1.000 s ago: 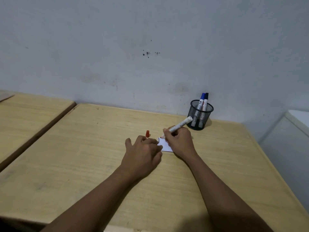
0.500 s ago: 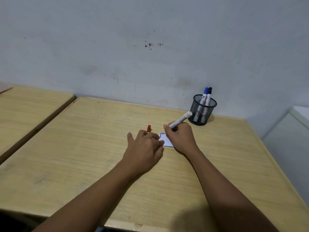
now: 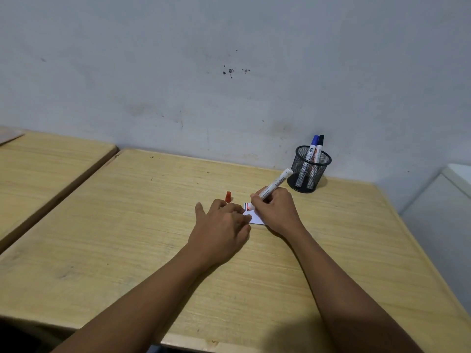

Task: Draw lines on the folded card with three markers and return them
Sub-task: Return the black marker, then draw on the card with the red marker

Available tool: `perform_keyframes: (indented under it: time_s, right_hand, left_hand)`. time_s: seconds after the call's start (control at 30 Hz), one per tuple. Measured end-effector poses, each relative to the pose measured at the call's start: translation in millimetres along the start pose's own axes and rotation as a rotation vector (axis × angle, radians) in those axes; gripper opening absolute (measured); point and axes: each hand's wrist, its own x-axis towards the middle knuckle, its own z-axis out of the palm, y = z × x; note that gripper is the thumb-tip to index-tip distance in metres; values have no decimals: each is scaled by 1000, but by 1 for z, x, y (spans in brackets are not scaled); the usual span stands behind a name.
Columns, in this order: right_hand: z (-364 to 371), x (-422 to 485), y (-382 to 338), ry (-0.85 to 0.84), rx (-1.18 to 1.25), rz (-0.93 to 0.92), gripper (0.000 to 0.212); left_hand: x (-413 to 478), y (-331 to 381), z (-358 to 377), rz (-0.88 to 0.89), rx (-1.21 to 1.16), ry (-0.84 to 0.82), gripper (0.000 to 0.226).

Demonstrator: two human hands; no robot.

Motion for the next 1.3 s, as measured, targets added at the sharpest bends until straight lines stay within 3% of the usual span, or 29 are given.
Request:
perform_keyframes:
  time_s: [0.17,0.3,0.4,0.57,0.67,0.73,0.83,0.9,1.3]
  right_hand:
    - [-14,-4,-11,167,383,63,18]
    - [-25,-2,-28,191,497,43,19]
    - [-34,-1,-36,193,472,40,18]
    - [-43,-8,-43,171,448,42,17]
    - [-45,-17,-42,158,456,49,17]
    - [-48,-20,-43,160,494,43,17]
    - [-53,-21,-51,163,519,72,22]
    - [-57,-21,-59,136,525,72,24]
    - [-84,-36,-87,56,510,-53,24]
  left_hand:
    - [3,-3,1,1,-16,19,34]
    - [2,-3,-2,-9,-85,237,34]
    - [15,-7,-15,-111,-109,336,36]
    - [48,-21,-28,-315,-16,-33,31]
    - [48,-19,-32,-303,-50,-6,20]
    - [47,-15,-40,-361,-223,41,13]
    - [45,-8,-58,-375,-815,80,6]
    - [42,3,-72,-322,-1059,72,13]
    - [41,45,-104,-177,-1177,125,15]
